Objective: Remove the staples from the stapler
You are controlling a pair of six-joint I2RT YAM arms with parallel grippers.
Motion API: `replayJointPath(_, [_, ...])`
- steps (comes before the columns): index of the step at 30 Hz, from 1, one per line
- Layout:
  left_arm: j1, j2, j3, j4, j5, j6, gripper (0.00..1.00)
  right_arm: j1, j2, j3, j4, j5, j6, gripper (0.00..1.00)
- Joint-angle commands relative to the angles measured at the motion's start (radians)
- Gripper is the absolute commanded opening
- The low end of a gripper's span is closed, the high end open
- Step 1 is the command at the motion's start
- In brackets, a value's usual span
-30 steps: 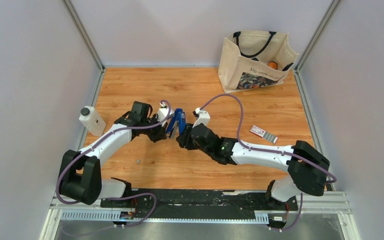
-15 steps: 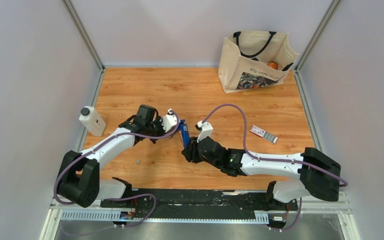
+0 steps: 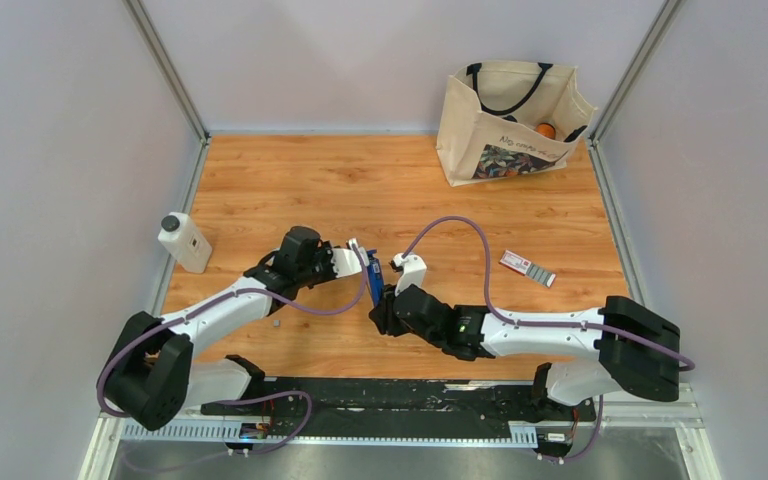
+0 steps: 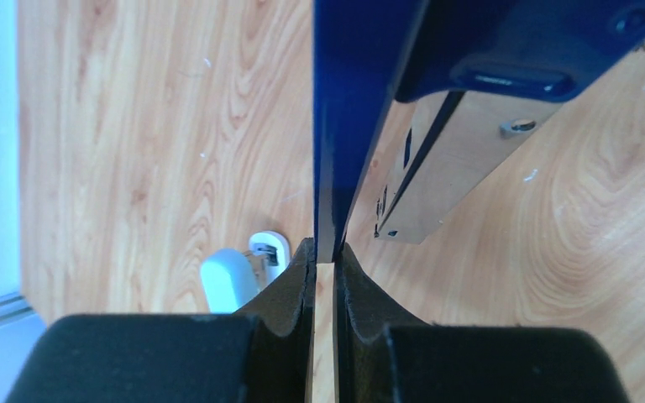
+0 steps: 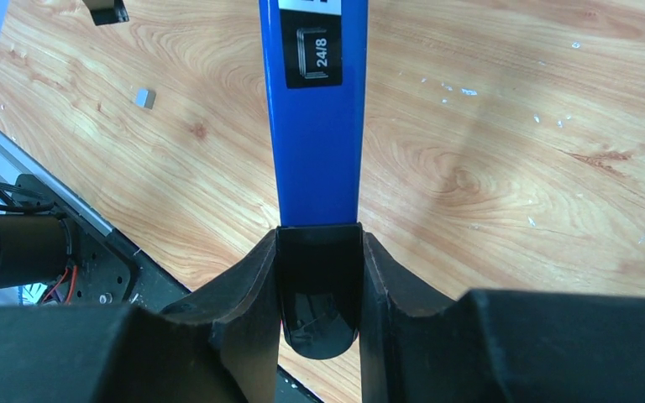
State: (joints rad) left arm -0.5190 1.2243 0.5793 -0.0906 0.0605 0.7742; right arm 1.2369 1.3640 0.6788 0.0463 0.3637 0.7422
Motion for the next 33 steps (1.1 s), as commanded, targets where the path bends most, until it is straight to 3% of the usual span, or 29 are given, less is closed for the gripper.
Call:
replayJointPath(1, [-0.021, -0.029, -0.024, 0.140, -0.137, 0.112, 0.00, 0.021, -0.009, 0.021, 0.006, 0.018, -0.043, 0.00])
replayJointPath(9, [-0.081, -0.042, -0.151, 0.331, -0.218, 0.295, 0.00, 0.021, -0.042, 0.001, -0.022, 0.032, -0.043, 0.00])
replayJointPath(19, [-0.134, -0.069, -0.191, 0.387, -0.268, 0.338, 0.00, 0.021, -0.025, 0.036, -0.017, 0.047, -0.055, 0.00])
replayJointPath(27, [-0.133, -0.088, 0.074, -0.093, -0.128, 0.001, 0.02, -0.045, -0.035, 0.178, -0.083, 0.115, -0.116, 0.00])
replayJointPath(33, [-0.133, -0.089, 0.290, -0.461, 0.259, -0.196, 0.08, -0.187, -0.026, 0.338, -0.141, 0.118, -0.164, 0.00])
